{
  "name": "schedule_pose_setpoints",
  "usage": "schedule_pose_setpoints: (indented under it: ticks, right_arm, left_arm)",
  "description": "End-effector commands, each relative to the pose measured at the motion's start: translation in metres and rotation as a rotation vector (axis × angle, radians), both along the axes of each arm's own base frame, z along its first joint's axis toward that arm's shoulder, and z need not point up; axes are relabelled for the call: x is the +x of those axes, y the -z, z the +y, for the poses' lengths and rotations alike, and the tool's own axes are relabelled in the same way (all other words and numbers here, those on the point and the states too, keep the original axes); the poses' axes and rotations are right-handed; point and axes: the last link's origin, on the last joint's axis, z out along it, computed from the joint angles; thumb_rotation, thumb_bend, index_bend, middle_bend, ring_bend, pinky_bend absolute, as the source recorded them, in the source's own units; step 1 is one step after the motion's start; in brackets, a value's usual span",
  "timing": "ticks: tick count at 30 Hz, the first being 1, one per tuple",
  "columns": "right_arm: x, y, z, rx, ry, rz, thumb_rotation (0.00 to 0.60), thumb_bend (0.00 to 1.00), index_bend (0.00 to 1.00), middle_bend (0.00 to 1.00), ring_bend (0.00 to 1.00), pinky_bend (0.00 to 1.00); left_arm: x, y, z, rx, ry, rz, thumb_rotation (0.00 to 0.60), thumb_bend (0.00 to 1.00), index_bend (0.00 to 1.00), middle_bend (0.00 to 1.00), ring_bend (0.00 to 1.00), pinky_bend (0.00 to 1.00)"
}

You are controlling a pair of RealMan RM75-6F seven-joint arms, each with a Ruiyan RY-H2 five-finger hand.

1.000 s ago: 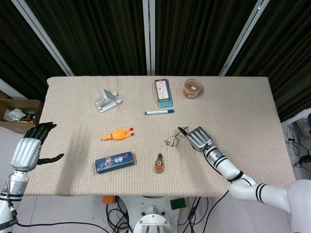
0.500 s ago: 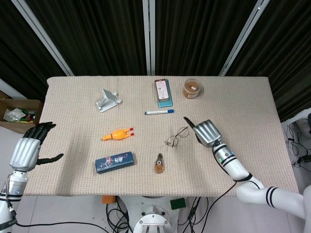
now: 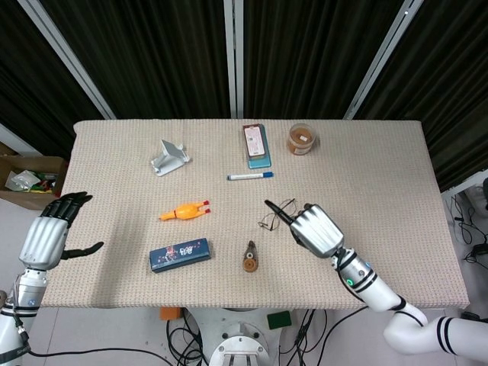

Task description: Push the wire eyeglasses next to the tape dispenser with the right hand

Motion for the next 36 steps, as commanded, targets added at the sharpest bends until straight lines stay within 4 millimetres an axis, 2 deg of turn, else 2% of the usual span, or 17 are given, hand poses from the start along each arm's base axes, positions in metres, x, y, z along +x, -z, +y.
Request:
schedule_pose_setpoints:
  ticks: [1,5,10,19,25,36]
  right_arm:
    - [0.007,0.020,0.028,0.079,-0.074,0.080,0.600,0.90,0.00,0.85,0.83,0.77]
    - [0.006,0.043,0.031,0.140,-0.072,0.158,0.600,0.90,0.00,0.85,0.83,0.77]
    - [0.008,0.073,0.025,0.172,-0.052,0.233,0.600,0.89,0.00,0.85,0.83,0.77]
    - [0.015,0.112,0.017,0.091,-0.025,0.298,0.600,0.88,0.00,0.86,0.84,0.78]
    - [0.017,0.123,0.022,0.076,-0.012,0.319,0.600,0.88,0.00,0.87,0.84,0.78]
    - [0.021,0.128,0.022,-0.013,0.044,0.379,0.600,0.87,0.00,0.87,0.85,0.78]
  left_arm:
    - [0.000,-0.001,0.000,0.002,-0.001,-0.001,0.462,0.02,0.16,0.15,0.13,0.22]
    - [-0.001,-0.001,0.000,0.003,0.000,-0.004,0.462,0.02,0.16,0.15,0.13,0.22]
    - [-0.003,-0.001,-0.001,0.004,-0.006,-0.006,0.463,0.02,0.16,0.15,0.13,0.22]
    - [-0.008,-0.003,0.000,0.004,-0.017,-0.012,0.462,0.02,0.16,0.15,0.13,0.22]
    - [-0.011,-0.004,-0.001,0.005,-0.020,-0.017,0.462,0.02,0.16,0.15,0.13,0.22]
    - [-0.013,-0.006,-0.002,0.007,-0.019,-0.022,0.462,0.02,0.16,0.15,0.13,0.22]
